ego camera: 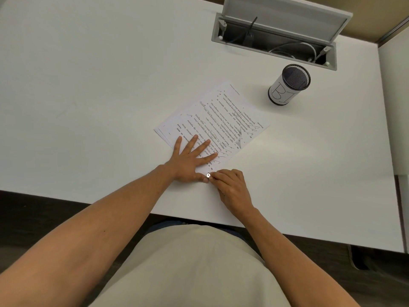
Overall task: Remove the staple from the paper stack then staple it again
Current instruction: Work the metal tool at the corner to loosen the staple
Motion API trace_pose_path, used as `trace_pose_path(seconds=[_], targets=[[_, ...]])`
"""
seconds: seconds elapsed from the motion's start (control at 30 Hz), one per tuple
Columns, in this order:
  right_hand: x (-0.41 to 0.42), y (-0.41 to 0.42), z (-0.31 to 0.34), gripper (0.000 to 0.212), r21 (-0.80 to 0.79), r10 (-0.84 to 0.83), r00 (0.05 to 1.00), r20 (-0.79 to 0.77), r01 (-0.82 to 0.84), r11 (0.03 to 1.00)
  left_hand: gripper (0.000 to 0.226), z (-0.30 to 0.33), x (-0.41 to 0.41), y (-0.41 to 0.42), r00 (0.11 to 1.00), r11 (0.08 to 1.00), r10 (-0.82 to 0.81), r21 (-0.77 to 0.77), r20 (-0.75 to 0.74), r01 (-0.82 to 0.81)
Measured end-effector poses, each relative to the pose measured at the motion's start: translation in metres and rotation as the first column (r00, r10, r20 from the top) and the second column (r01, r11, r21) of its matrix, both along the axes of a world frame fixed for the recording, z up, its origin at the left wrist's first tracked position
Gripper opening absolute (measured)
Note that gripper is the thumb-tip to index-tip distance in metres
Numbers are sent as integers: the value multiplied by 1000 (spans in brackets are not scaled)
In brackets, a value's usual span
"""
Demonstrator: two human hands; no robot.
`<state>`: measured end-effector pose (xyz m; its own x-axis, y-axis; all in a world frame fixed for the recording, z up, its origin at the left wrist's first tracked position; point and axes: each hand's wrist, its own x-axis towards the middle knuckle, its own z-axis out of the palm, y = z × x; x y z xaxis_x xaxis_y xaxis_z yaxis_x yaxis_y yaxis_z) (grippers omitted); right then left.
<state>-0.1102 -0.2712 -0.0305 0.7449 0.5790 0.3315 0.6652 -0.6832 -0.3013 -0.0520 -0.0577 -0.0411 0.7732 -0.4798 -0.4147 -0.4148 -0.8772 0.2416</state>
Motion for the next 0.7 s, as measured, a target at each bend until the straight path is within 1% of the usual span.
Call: trace_pose_path(seconds=[0.1,0.2,0.37,0.47,0.63,0.7], targets=[[-4,-4,-1,24,12,-19,1000,-24,19,1000,86,-2,0,1,1000,1000,-1,-22,-1,1],[-7,-5,0,24,101,-119,984,-130,133,986,86,-3,1,2,1000,1000,-8,-22,-2,8],[-3,1,11,25,144,-214,925,-314,269,952,86,-2,0,1,1000,1000,-16,-15,1,16],[5,3,17,26,159,-192,909,-371,265,951,85,0,0,1,1000,1000,-12,-28,5,12],[17,6,19,22,95,-222,875,-431,289,953,85,0,0,2,1000,1000,-9,-19,5,9],[20,6,19,22,89,-208,866,-455,277,957,85,0,0,1,1000,1000,-6,-16,7,6]])
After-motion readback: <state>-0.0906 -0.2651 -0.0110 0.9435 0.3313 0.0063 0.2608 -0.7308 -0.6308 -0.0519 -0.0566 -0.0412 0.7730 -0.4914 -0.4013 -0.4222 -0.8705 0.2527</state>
